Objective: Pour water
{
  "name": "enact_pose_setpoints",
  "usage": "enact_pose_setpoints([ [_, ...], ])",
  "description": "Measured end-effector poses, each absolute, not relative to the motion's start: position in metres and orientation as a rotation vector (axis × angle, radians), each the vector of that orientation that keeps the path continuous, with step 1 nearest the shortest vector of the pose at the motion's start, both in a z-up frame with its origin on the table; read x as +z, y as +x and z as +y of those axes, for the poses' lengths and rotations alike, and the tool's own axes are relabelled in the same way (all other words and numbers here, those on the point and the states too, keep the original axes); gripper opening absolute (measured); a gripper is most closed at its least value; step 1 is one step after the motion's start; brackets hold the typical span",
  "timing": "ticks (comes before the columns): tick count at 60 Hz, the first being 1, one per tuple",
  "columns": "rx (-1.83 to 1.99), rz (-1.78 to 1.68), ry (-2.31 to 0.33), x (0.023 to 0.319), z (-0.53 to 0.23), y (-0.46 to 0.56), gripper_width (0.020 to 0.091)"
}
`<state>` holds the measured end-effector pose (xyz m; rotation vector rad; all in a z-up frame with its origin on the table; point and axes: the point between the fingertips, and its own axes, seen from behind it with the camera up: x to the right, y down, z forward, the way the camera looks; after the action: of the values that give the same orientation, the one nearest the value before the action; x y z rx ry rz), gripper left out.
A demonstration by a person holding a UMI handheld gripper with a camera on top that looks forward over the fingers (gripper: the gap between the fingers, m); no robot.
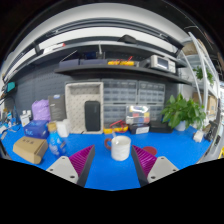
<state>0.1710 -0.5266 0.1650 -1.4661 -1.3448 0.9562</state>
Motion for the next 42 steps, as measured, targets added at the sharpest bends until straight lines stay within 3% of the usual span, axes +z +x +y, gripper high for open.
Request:
enact_pose_setpoints([
  [8, 0.959, -1.466, -1.488, 0.114, -0.598, 0.197, 0.0742],
  [15, 1.0, -1.555, -1.486, 0.089, -0.657, 0.205, 0.0751],
  [24, 1.053, -1.587, -1.462, 0.085, -0.704, 0.183, 0.0752],
  [42, 0.973, -1.527, -1.411, 0.085, -0.706, 0.105, 0.0753],
])
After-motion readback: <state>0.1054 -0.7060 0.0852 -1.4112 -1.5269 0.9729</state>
